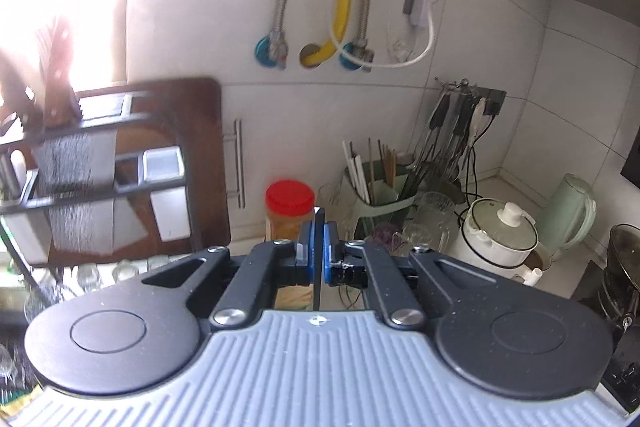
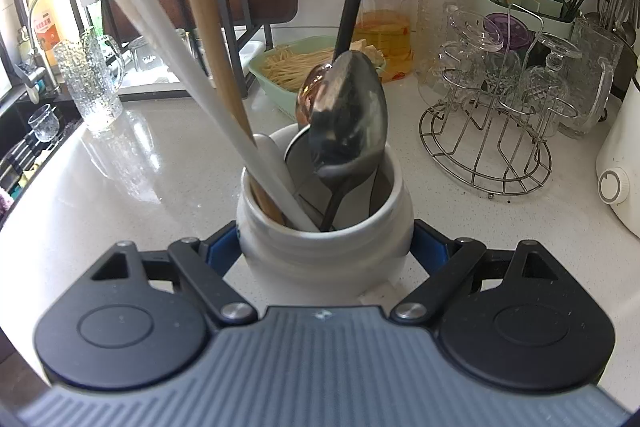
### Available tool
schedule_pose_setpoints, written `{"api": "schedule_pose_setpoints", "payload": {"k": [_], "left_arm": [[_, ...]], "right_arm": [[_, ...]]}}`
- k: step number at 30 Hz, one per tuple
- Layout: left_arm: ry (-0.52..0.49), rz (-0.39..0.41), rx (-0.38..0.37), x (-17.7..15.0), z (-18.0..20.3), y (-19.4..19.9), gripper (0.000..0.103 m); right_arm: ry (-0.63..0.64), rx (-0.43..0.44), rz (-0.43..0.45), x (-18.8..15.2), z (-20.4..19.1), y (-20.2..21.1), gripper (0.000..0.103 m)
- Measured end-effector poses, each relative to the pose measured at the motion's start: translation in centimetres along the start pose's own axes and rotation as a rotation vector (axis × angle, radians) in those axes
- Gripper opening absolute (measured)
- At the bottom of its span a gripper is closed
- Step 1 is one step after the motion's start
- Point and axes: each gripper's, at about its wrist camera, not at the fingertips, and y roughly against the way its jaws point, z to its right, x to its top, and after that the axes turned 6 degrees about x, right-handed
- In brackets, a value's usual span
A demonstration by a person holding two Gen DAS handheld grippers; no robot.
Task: Organize utensils
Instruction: 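Lower the black chopstick into the mug held by the right tool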
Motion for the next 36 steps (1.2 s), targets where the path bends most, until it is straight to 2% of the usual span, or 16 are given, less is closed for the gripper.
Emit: {"api": "schedule_pose_setpoints", "payload": {"k": [8, 16, 27, 36], "left_arm": [[-0.034, 0.064, -0.018, 2.5, 1.3, 0.5, 0.005], [-0.062, 0.096, -0.089, 4.2, 3.8, 0.2, 0.005], [-0.074, 0.054, -0.153, 4.3, 5.9, 0.6, 0.005], [-0.028, -0.025, -0.184, 2.7, 5.9, -0.2, 0.005]], "right_arm": [[0.0, 0.001, 0.006, -0.1, 0.0, 0.1, 0.091], [0.001, 0.005, 0.007, -0.1, 0.1, 0.1, 0.091], [0.009, 0.014, 0.014, -0.2, 0.1, 0.1, 0.091], [0.014, 0.018, 0.018, -0.3, 0.1, 0.1, 0.091]]}}
